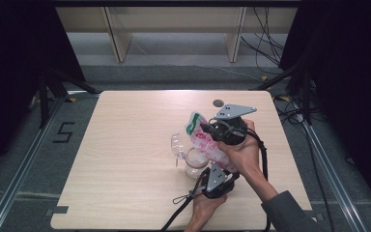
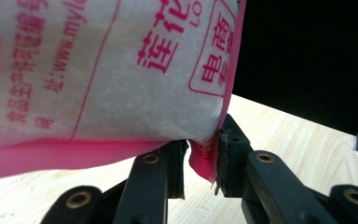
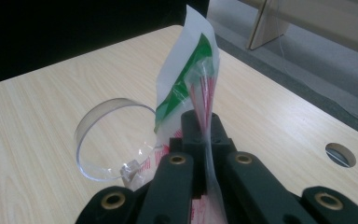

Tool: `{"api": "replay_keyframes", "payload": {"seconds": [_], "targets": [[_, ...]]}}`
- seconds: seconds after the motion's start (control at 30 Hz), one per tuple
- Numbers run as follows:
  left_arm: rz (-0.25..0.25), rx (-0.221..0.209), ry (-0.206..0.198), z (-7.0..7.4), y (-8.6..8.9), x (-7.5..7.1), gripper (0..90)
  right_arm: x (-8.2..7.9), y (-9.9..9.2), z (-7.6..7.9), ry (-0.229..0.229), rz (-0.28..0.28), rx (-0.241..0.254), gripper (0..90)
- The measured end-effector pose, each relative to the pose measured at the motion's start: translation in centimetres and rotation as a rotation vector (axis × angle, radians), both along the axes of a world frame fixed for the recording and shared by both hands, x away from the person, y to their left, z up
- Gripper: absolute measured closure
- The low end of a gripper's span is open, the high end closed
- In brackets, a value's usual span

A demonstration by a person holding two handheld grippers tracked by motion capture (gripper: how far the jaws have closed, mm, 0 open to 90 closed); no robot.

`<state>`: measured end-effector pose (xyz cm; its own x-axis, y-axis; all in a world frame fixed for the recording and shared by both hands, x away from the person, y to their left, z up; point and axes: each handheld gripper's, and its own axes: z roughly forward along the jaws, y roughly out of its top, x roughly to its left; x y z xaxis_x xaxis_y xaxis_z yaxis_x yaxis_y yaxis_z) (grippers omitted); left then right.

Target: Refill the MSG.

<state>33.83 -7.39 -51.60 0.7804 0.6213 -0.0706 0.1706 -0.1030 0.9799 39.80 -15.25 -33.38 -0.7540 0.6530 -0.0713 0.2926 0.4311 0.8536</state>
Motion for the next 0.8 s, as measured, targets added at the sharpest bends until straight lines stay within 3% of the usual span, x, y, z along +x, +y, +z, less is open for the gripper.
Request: {"api": "replay_keyframes", "payload": {"seconds": [0.07,0.3,0.37,0.47,0.53,0.57,0.6,0.63,0.8], "targets": [[-0.01,0.006,0.002,0.0,0.0,0.0,75.4,0.0,0.2,-0.1,0.016,-0.012,0.011,90.0],[-0.021,0.016,0.001,0.0,0.0,0.1,75.4,0.4,0.5,-0.2,0.036,-0.007,-0.024,90.0],[-0.017,-0.021,0.009,-0.1,-0.3,0.1,75.4,0.5,0.7,-0.4,0.023,-0.005,-0.034,90.0],[-0.018,-0.028,0.007,0.0,-0.3,0.0,75.4,0.8,0.9,-0.4,0.02,-0.003,-0.051,90.0],[-0.017,-0.038,0.01,0.0,-0.4,0.0,75.4,0.7,1.0,-0.3,0.045,-0.019,-0.05,90.0],[-0.021,-0.043,0.013,0.0,-0.4,0.0,75.4,0.8,1.1,-0.4,0.032,-0.011,-0.05,90.0],[-0.023,-0.051,0.01,0.1,-0.5,-0.1,75.3,0.8,1.1,-0.2,0.056,-0.016,-0.056,90.0],[-0.022,-0.051,0.011,0.1,-0.5,-0.1,75.3,0.9,1.2,-0.3,0.03,-0.013,-0.061,90.0],[-0.026,-0.059,0.011,0.3,-0.7,-0.2,75.4,0.9,1.4,-0.2,0.041,0.01,-0.098,90.0]]}}
